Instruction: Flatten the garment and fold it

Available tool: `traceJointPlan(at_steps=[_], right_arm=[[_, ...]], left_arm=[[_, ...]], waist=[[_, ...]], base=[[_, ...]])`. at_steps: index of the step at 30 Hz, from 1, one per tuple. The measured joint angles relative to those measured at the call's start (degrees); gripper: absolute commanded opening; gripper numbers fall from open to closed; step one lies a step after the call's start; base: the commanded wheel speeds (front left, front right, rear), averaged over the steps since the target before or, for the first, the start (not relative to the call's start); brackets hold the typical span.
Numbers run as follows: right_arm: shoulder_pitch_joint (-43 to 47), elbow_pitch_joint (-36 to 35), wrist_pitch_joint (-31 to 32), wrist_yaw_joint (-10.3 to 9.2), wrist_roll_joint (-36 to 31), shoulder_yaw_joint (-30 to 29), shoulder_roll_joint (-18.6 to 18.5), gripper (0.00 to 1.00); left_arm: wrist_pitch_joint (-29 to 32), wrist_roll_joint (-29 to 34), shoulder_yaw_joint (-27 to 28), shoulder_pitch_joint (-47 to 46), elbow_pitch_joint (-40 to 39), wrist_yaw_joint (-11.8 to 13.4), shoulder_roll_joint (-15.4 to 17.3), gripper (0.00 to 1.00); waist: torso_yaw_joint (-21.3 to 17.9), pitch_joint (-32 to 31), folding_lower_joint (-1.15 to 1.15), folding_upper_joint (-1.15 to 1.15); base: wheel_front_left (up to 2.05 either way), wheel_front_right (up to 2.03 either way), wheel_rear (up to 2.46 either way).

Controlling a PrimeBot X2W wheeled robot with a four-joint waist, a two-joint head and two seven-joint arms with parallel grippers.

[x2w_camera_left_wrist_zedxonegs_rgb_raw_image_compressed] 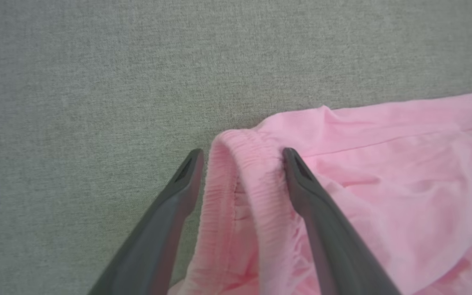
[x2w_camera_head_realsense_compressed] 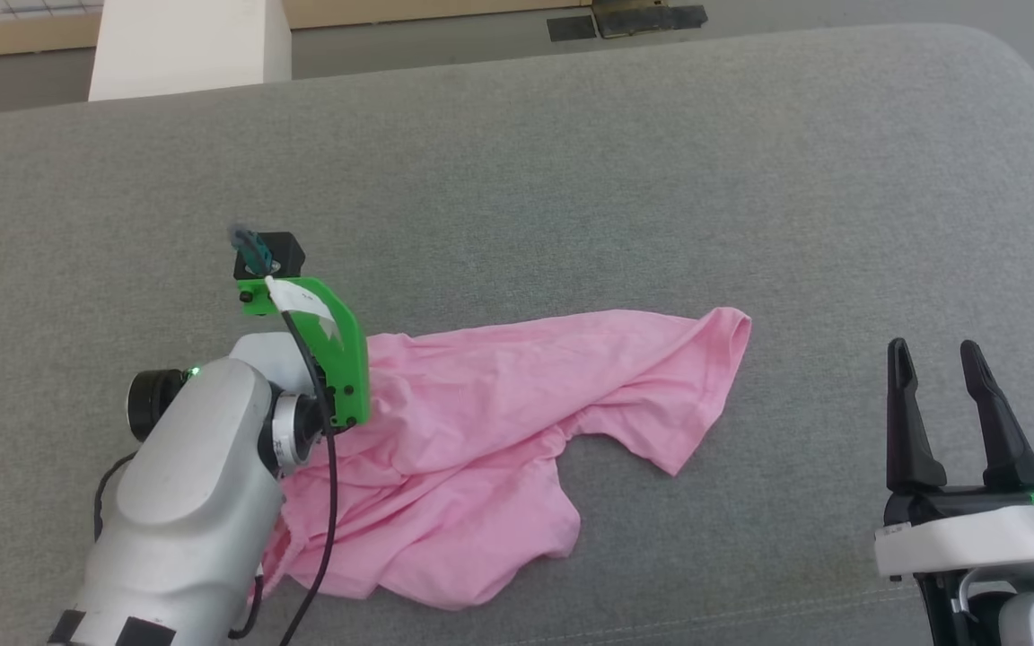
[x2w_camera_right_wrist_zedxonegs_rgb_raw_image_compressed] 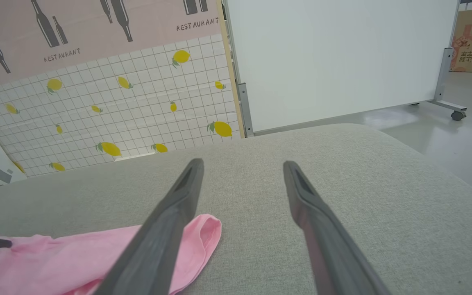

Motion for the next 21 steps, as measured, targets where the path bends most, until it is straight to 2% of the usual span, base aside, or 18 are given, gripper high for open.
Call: traceJointPlan(at_steps=[1,2,7,16,17,21], right_arm=[[-0.14,0.03,-0.14,0.0,0.08,0.04,0.0,1.0],[-0.19,0.14,-0.2,0.0,0.18,0.1,0.01,1.0],[-0.29,0.83,-0.53,0.0,0.26,0.29,0.01,1.0],[-4.36,0.88,-0.38,0.0,-1.53,2.25,-0.02,1.0],[-8.1,2.79,2.57,0.0,-3.33,3.11,-0.01,1.0],[-14.31,9.77,11.66,0.0,-6.06,2.96,-0.01,1.0]], left_arm=[[0.64,0.0,-0.29,-0.29,0.33,-0.32,0.2,0.37],[1.35,0.02,-0.63,-0.51,0.68,-0.77,0.49,0.0],[0.91,-0.02,-0.83,-0.56,1.02,-2.09,0.86,0.0],[-13.43,0.37,0.15,1.79,-2.32,-2.36,0.25,0.0],[-17.36,0.63,-0.12,4.76,-4.37,-2.19,-0.93,0.0],[-20.86,0.69,-0.47,6.88,-6.64,-1.94,-1.78,0.0]], waist=[[-0.17,0.18,0.0,0.0],[-0.31,0.31,0.0,0.0],[-0.47,0.17,0.0,0.0],[0.97,-1.24,0.0,0.0],[2.26,-1.28,0.0,0.0],[4.09,-0.96,0.0,0.0]], base=[[0.0,0.0,0.0],[0.0,0.0,0.0],[0.0,0.0,0.0],[0.0,0.0,0.0],[0.0,0.0,0.0],[0.0,0.0,0.0]])
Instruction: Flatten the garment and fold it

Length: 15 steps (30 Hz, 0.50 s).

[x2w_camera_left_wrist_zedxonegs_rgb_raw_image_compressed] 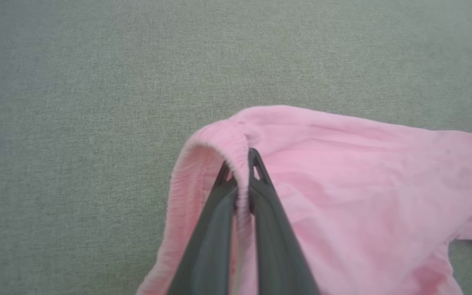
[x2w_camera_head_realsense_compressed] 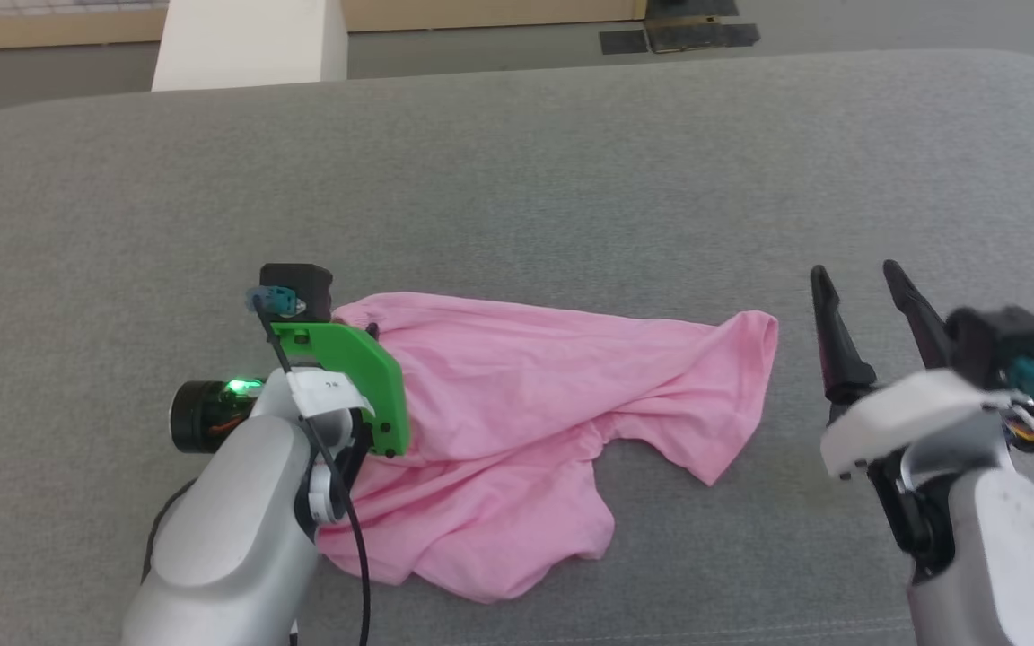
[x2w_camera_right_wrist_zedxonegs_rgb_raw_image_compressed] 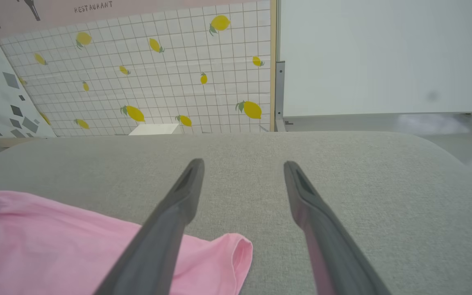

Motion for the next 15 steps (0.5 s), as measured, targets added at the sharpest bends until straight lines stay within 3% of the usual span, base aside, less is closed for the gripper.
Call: traceJointPlan(at_steps=[10,15], right_arm=[[-10.47,14.29,25.86,0.0,-6.9,-3.75,0.01,1.0],[-13.68,17.72,32.78,0.0,-8.44,-3.89,0.03,1.0]], left_arm=[[-1.13,0.14,-1.55,1.01,-2.0,-0.02,-1.09,0.0],[-1.12,0.13,-1.94,0.99,-2.33,-0.27,-1.35,0.0]], waist=[[3.83,1.98,0.0,0.0],[4.68,3.26,0.0,0.0]], base=[[0.0,0.0,0.0],[0.0,0.0,0.0]])
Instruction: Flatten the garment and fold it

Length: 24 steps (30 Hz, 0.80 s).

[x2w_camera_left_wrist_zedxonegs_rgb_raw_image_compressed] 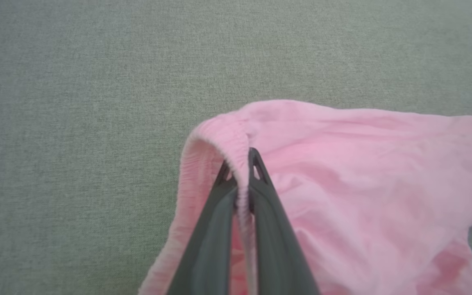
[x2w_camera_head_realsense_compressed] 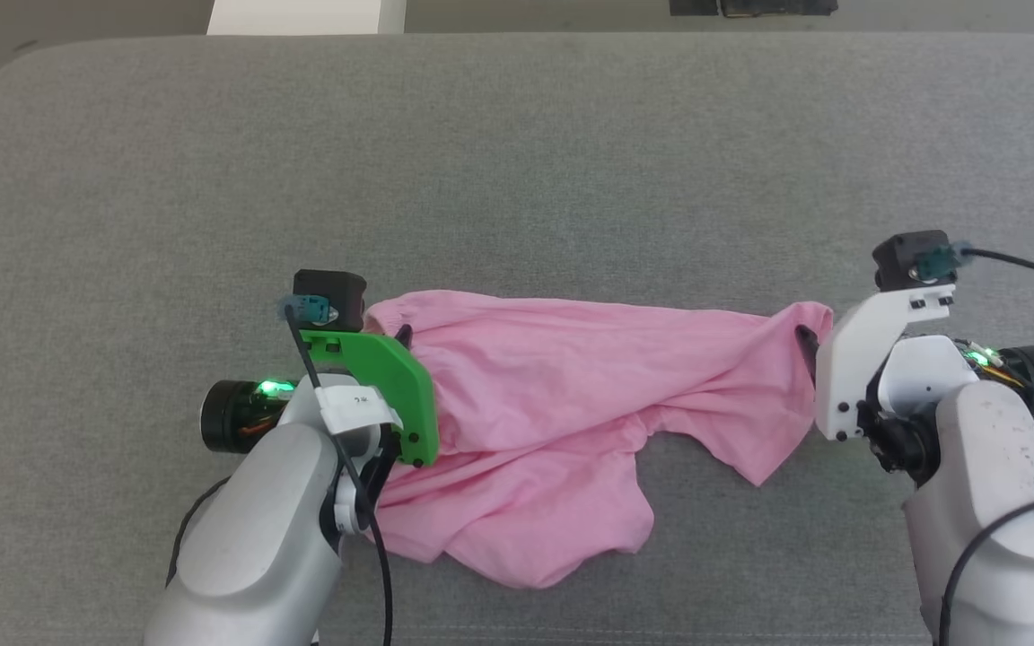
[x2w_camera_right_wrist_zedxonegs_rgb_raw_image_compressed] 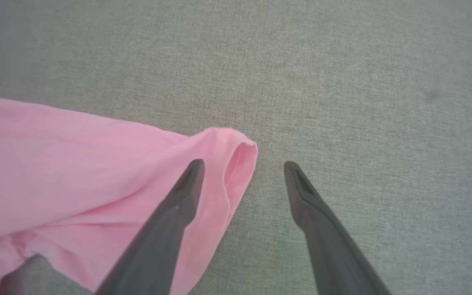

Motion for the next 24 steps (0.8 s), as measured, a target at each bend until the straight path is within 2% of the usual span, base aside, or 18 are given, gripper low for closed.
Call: traceJointPlan(at_steps=[6,11,12,13,14,15,20,24], right_arm=[[-3.96,5.17,6.62,0.0,-1.44,-0.27,-0.03,1.0],[-7.6,8.24,9.13,0.0,-1.53,1.34,-0.12,1.0],[-8.37,8.87,9.76,0.0,-1.53,1.69,-0.15,0.82],[-8.92,9.28,10.28,0.0,-1.57,2.08,-0.19,0.45],[-9.59,9.73,11.01,0.0,-1.62,2.59,-0.21,0.27],[-10.06,10.03,11.55,0.0,-1.58,3.12,-0.27,0.0],[-10.8,10.16,12.95,0.0,-0.47,4.68,0.0,0.0],[-10.68,8.35,12.25,0.0,0.19,5.52,-0.05,0.0]], left_arm=[[0.01,-0.01,-0.32,-0.16,-0.79,-0.08,-0.05,0.0],[0.08,-0.2,-0.52,-0.48,-1.37,-0.25,-0.09,0.0],[0.08,-0.23,-0.56,-0.53,-1.44,-0.44,-0.09,0.0],[0.08,-0.24,-0.59,-0.61,-1.49,-0.48,-0.09,0.0],[0.09,-0.24,-0.6,-0.71,-1.59,-0.48,-0.08,0.0],[0.18,-0.24,-0.67,-0.75,-1.59,-0.49,-0.08,0.0],[0.26,-1.11,-0.49,-0.74,-1.63,-1.18,-0.01,0.0],[-1.52,-3.78,1.69,-0.91,-2.72,-3.38,0.37,0.0]], waist=[[0.5,1.65,0.0,0.0],[0.91,3.13,0.0,0.0],[0.99,3.45,0.0,0.0],[1.05,3.69,0.0,0.0],[1.13,3.97,0.0,0.0],[1.2,4.21,0.0,0.0],[1.17,4.22,0.0,0.0],[0.56,3.28,0.0,0.0]], base=[[0.0,0.0,0.0],[0.0,0.0,0.0],[0.0,0.0,0.0],[0.0,0.0,0.0],[0.0,0.0,0.0],[0.0,0.0,0.0],[0.0,0.0,0.0],[0.0,0.0,0.0]])
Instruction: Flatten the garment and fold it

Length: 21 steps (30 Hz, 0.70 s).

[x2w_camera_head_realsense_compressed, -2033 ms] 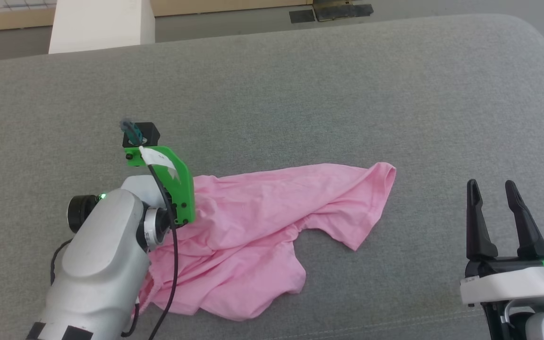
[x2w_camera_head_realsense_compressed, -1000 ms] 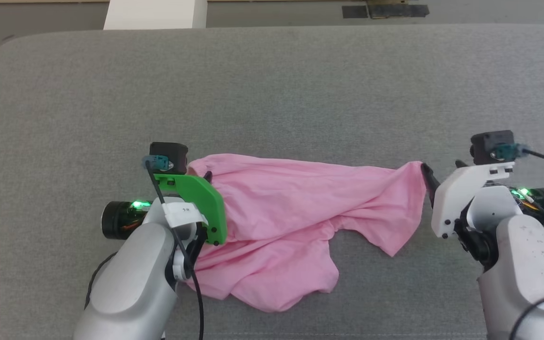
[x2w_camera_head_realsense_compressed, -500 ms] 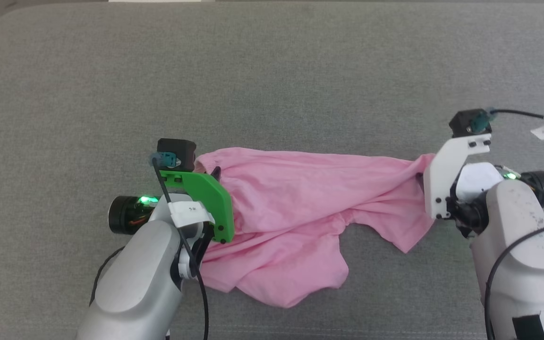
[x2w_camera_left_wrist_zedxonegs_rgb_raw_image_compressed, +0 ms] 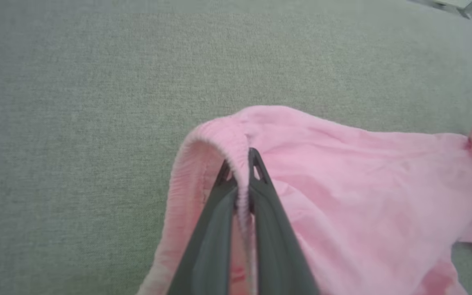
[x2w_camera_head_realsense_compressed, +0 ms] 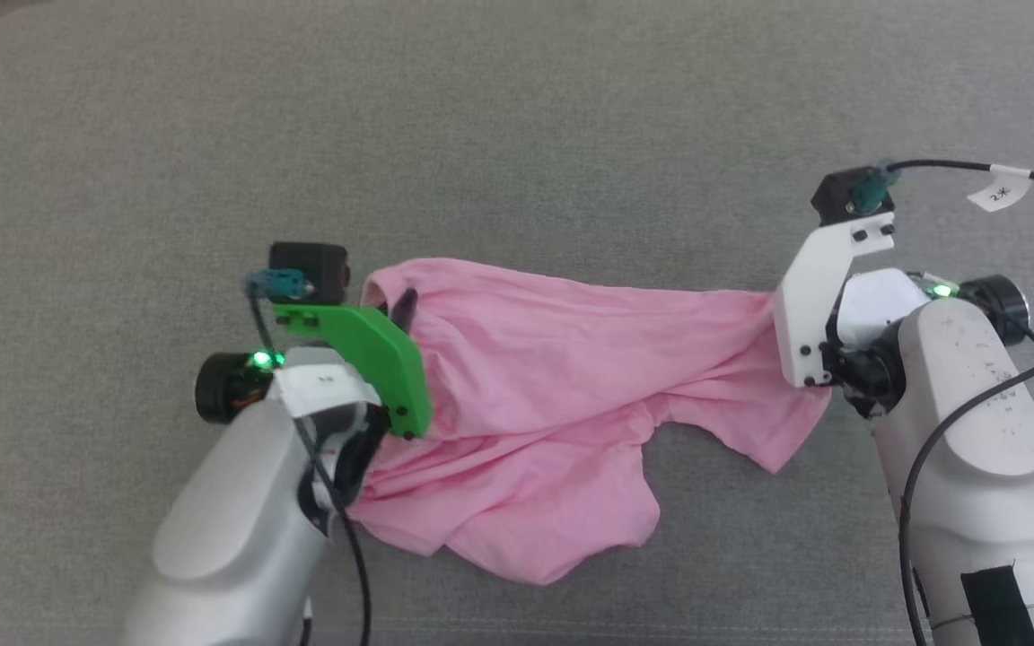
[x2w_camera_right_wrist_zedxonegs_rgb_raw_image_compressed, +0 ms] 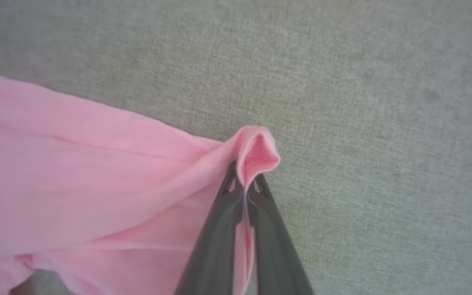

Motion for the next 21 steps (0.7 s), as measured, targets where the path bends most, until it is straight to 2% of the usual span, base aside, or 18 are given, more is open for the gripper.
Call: traceJointPlan(at_steps=[4,9,14,21], right_arm=[[-1.57,-5.82,-2.02,0.0,-1.25,0.63,0.07,0.0],[-9.27,-11.02,-5.36,0.01,-3.85,1.01,0.04,0.0],[-18.05,-11.94,-10.71,0.01,-6.68,0.03,0.09,0.0],[-31.05,-11.66,-22.57,0.33,-12.1,-2.08,0.2,0.0]], left_arm=[[-0.48,-2.0,2.72,-3.67,-1.79,-2.68,2.12,0.0],[-1.25,-4.31,6.84,-13.86,-2.45,-4.66,3.63,0.0],[-3.52,-5.98,11.23,-24.81,0.34,-4.71,3.28,0.0],[-12.7,-7.64,16.41,-38.07,5.33,-4.68,1.29,0.0]], waist=[[-1.0,-0.99,0.0,0.0],[-2.13,-1.07,0.0,0.0],[-2.51,0.85,0.0,0.0],[-2.97,4.51,0.0,0.0]], base=[[0.0,0.0,0.0],[0.0,0.0,0.0],[0.0,0.0,0.0],[0.0,0.0,0.0]])
